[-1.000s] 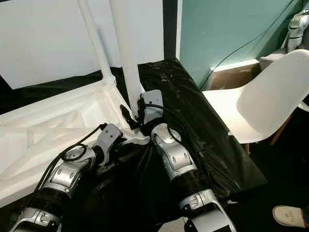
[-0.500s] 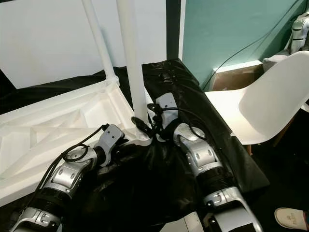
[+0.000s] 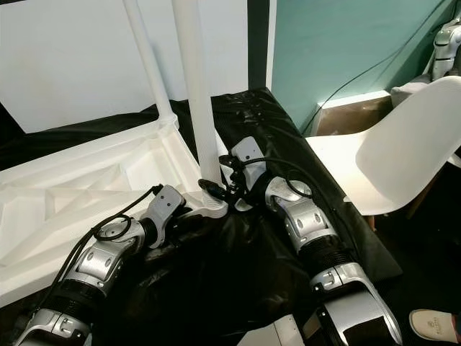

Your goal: Building children table

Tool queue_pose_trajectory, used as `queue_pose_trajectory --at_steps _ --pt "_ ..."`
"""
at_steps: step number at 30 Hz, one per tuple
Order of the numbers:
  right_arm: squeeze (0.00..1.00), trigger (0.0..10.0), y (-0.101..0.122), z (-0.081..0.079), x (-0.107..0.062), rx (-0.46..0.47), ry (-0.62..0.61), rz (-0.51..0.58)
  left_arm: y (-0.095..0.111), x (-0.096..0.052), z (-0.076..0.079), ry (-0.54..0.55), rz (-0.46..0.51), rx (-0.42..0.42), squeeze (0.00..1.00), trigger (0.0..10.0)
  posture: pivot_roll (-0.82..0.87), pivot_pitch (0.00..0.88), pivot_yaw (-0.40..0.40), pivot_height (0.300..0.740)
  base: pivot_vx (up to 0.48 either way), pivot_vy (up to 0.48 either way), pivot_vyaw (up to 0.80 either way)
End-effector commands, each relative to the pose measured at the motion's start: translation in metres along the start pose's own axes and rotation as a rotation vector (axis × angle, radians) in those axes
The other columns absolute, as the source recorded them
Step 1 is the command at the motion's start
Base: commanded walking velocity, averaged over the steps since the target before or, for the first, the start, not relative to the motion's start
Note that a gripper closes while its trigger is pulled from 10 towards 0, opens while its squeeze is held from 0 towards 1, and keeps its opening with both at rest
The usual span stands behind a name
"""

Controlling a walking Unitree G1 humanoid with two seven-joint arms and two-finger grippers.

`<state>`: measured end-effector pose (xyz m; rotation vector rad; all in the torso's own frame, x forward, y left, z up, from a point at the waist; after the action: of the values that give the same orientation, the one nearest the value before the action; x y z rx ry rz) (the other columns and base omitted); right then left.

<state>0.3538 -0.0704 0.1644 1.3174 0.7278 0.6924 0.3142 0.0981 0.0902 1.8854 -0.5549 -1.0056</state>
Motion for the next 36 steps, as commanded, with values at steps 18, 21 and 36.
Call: queue_pose_trajectory --at_steps 18,21,36 --pt "0.0 0.0 -0.021 0.011 -0.005 0.157 -0.218 0.041 -0.021 -0.004 0.014 -0.109 -0.082 -0.004 0.0 10.0 -0.06 0.0 0.069 0.74 0.0 0.0 0.0" --pt "0.0 0.0 -0.025 0.002 -0.011 0.166 -0.362 0.126 -0.021 -0.005 0.015 -0.107 -0.082 -0.005 0.0 10.0 -0.05 0.0 0.067 0.74 0.0 0.0 0.0" --pt "0.0 0.0 -0.012 -0.006 -0.017 0.204 -0.581 0.311 -0.024 -0.007 0.017 -0.117 -0.091 -0.012 0.0 10.0 -0.05 0.0 0.077 0.74 0.0 0.0 0.0"
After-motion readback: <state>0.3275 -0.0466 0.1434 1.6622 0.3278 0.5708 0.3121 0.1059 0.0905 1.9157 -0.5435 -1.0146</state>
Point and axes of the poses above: a point about 5 cm out from each wrist's last joint towards the gripper, its own x axis pointing out of the wrist towards the gripper, its own y axis along the axis of the wrist's last joint, z = x × y, the point moved 2 cm from there along x, pointing out of the wrist towards the gripper, and after that the axes turned 8 degrees about x, right-handed, at the moved point
